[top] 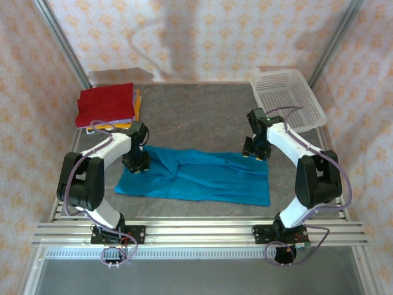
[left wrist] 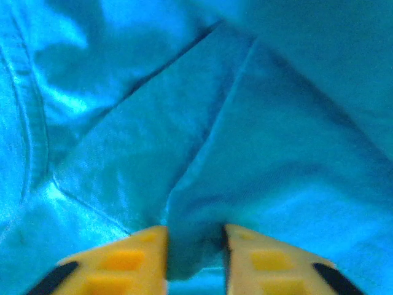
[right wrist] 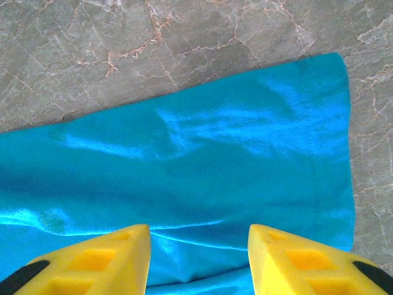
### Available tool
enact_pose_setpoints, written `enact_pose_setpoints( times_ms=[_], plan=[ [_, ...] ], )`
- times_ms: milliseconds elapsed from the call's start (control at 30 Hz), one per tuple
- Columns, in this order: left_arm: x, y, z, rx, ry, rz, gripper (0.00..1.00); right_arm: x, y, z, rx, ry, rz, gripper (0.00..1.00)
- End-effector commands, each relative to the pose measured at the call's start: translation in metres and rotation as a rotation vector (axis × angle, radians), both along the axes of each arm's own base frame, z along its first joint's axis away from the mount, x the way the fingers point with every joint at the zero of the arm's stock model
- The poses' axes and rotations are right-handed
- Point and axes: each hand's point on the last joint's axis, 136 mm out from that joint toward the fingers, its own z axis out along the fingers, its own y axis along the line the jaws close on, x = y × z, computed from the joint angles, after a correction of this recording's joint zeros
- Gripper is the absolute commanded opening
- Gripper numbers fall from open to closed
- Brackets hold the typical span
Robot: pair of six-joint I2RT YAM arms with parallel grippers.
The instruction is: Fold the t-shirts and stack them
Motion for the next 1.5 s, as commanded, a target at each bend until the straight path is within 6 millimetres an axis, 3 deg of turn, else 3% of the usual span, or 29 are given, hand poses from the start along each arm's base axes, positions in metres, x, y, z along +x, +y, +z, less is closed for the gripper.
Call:
enact_pose_setpoints(
  times_ms=[0,133,333,567,867,1033,1267,1367,1467],
  plan=[
    [0.007,0.008,0.004,0.037,-0.045,-0.009,0.19,0.003,-0.003,0.008,-0.005,-0.014,0.004,0.46],
    [-0.002,0.014,0.025,0.059,-0.067,-0.001,0.02,0.003,-0.003,0.008,-0.003,-0.018,0.001,0.46],
    [-0.036,0.011,0.048,0.022,-0.020,0.019,0.00,0.006,0.001,0.005,0.013,-0.016,0.004,0.46],
    [-0.069,-0.006,0.027,-0.054,0.121,0.033,0.05,0.011,0.004,0.004,0.023,-0.018,0.010,0.46],
    [-0.084,-0.017,0.009,-0.051,0.236,0.021,0.08,0.011,0.003,0.004,0.014,-0.012,0.018,0.46],
    [-0.100,-0.006,0.004,0.031,0.298,-0.006,0.01,0.010,0.001,0.002,0.004,-0.008,0.022,0.46],
    [-0.102,-0.003,0.005,0.053,0.325,-0.023,0.00,0.013,0.002,0.001,0.008,0.001,0.026,0.46],
    [-0.103,-0.005,0.001,0.039,0.345,-0.030,0.06,0.011,0.007,-0.003,0.026,0.018,0.032,0.46],
    [-0.104,-0.010,0.000,0.018,0.366,-0.035,0.28,0.008,0.015,-0.011,0.046,0.033,0.046,0.46]
  ],
)
